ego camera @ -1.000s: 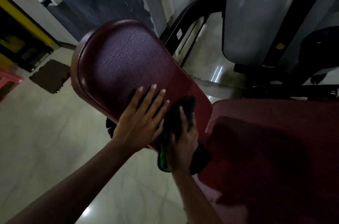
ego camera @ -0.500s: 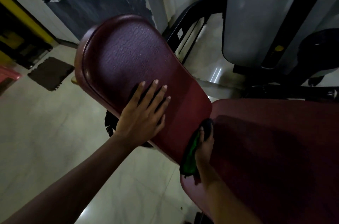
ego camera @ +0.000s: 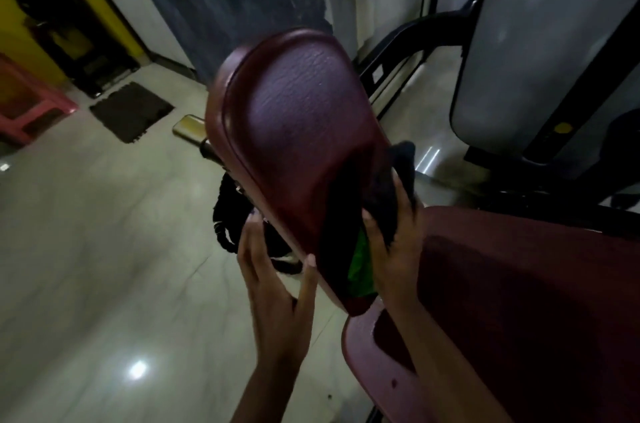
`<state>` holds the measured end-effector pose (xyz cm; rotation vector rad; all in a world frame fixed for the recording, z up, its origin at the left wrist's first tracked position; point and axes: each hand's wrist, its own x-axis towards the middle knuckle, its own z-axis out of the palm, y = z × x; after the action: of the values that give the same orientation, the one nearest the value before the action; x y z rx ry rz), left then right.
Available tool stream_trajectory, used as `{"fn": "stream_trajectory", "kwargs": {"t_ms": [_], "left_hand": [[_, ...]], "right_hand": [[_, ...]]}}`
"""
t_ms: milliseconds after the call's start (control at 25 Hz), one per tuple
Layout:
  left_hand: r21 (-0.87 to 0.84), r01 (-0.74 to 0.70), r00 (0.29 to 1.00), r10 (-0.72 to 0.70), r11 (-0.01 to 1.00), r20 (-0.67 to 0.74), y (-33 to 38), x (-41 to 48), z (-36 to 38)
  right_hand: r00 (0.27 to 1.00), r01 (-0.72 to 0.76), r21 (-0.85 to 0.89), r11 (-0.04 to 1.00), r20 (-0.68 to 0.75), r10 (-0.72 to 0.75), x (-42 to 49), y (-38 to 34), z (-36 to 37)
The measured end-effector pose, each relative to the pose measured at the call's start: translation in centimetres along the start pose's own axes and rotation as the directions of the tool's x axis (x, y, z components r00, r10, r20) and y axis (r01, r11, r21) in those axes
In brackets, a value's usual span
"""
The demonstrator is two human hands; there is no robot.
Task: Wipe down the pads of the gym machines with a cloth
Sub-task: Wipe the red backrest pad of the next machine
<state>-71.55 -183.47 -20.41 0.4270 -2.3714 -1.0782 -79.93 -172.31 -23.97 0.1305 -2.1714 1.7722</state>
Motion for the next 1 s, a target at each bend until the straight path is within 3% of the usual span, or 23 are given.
{"fn": "stream_trajectory", "kwargs": {"t_ms": [80, 160, 280, 480, 560, 760, 880, 1000], "left_hand": [[-0.202, 0.143, 0.989, -0.148, 0.969, -0.011, -0.3, 0.9, 0.9], [-0.269, 0.126, 0.991, -0.134, 0.955, -0.011, -1.3, 2.0, 1.9], [-0.307, 0.106, 0.994, -0.1, 0.946, 0.034, -1.9, 3.5, 3.3], [-0.293, 0.12, 0.993, -0.114, 0.948, 0.037, -1.4, 3.4, 4.1], [-0.302, 0.124, 0.992, -0.123, 0.945, 0.023, -1.1, 3.5, 4.1], [-0.285, 0.122, 0.993, -0.117, 0.951, 0.033, -0.9, 3.4, 3.5], [-0.359, 0.101, 0.993, -0.116, 0.928, -0.022, 0.5, 4.1, 2.2], [-0.418, 0.015, 0.989, -0.075, 0.908, -0.129, 1.8, 6.7, 0.7]], "right_hand": [[0.985, 0.151, -0.111, 0.982, 0.098, -0.141, -0.1, -1.1, 2.5], [0.957, 0.278, -0.249, 0.928, 0.153, -0.246, -0.2, -0.6, 4.3], [0.943, 0.33, -0.314, 0.89, 0.07, -0.325, 1.5, 1.5, 5.0], [0.989, 0.037, -0.253, 0.967, -0.126, -0.071, 5.9, 4.6, 3.8], [0.987, -0.018, -0.226, 0.974, -0.157, -0.018, 6.9, 6.4, 3.2], [0.942, -0.298, -0.121, 0.947, -0.195, 0.272, 7.4, 6.8, 1.9], [0.973, -0.159, 0.011, 0.987, -0.168, 0.158, 6.1, 1.8, 1.7], [0.982, 0.185, 0.009, 0.983, -0.042, -0.184, 5.8, -4.9, 3.3]]}}
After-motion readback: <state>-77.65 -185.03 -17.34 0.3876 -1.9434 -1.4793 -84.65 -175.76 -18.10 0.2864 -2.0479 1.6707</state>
